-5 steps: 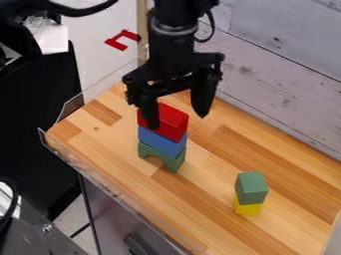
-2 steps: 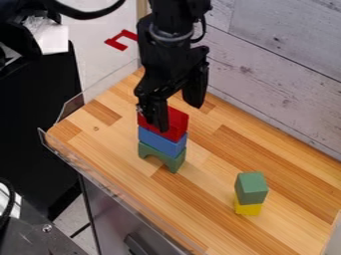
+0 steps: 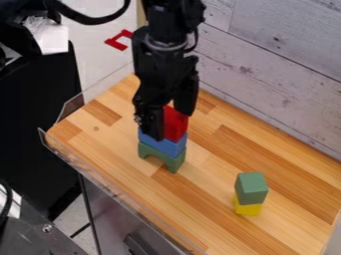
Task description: Remove the rectangular block off of the blue rectangular block and put it on top of the green cube
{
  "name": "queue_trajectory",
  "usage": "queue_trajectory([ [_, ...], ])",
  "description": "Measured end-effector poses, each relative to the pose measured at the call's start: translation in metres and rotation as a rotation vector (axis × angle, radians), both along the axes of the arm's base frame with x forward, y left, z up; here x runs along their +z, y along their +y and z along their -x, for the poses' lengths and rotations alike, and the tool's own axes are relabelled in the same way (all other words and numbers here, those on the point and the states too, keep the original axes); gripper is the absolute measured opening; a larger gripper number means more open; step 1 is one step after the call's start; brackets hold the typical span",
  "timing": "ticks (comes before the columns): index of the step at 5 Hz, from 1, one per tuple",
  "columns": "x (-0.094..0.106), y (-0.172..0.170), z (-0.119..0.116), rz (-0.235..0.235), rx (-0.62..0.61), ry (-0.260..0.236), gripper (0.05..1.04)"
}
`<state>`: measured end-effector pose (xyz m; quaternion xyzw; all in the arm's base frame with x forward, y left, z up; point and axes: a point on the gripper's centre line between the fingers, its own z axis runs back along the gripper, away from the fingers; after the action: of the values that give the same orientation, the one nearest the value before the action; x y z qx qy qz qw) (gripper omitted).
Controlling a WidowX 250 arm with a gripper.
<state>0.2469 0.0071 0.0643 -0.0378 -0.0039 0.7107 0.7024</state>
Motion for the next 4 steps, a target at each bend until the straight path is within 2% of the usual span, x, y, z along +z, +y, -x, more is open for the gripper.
queue_trajectory([
  [1, -0.002, 0.004, -0.001, 0.018, 0.067, 0.002, 0.998],
  [3, 0.001, 0.011, -0.009, 0.018, 0.134, -0.033, 0.998],
  [4, -0.005, 0.014, -0.015, 0.018, 0.145, -0.022, 0.998],
])
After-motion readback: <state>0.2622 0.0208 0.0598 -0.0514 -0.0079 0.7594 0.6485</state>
